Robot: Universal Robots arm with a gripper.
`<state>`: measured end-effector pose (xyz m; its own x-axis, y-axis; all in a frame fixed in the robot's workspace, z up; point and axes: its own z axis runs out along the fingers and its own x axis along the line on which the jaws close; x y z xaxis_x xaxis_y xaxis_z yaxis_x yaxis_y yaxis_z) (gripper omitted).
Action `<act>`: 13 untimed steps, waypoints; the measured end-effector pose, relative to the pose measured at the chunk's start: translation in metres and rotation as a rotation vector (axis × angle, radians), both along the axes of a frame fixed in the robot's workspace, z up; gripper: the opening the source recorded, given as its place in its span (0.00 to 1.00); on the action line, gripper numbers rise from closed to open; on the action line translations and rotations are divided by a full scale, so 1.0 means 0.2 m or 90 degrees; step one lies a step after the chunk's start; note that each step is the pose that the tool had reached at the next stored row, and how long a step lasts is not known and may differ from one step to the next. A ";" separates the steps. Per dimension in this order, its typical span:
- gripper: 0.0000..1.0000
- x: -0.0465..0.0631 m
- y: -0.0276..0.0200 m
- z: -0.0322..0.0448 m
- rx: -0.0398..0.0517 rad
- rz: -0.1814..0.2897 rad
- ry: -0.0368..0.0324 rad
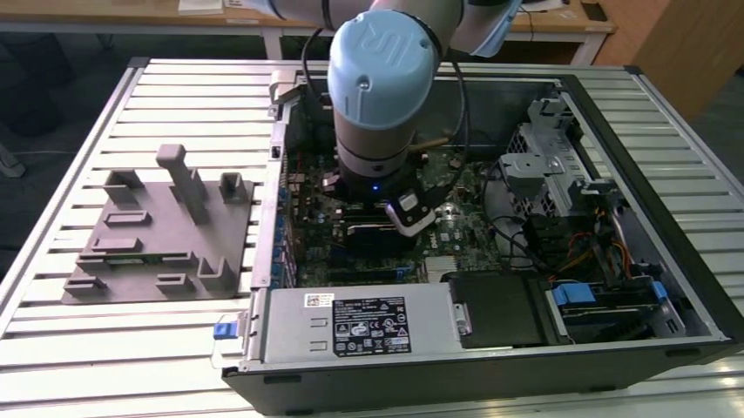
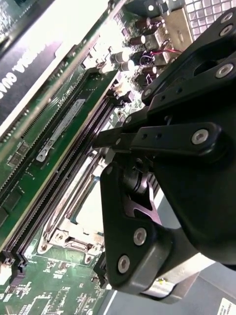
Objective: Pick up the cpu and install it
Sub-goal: 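Install the second cpu locking lever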
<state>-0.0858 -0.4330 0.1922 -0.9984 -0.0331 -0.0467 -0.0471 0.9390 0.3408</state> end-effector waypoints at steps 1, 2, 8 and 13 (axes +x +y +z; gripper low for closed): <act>0.11 0.00 0.000 -0.003 0.0021 0.000 -0.0012; 0.11 0.00 0.000 -0.006 0.0042 0.000 -0.0022; 0.11 -0.01 0.000 -0.018 0.0122 0.000 -0.0078; 0.11 -0.03 0.000 -0.026 0.0140 0.000 -0.0119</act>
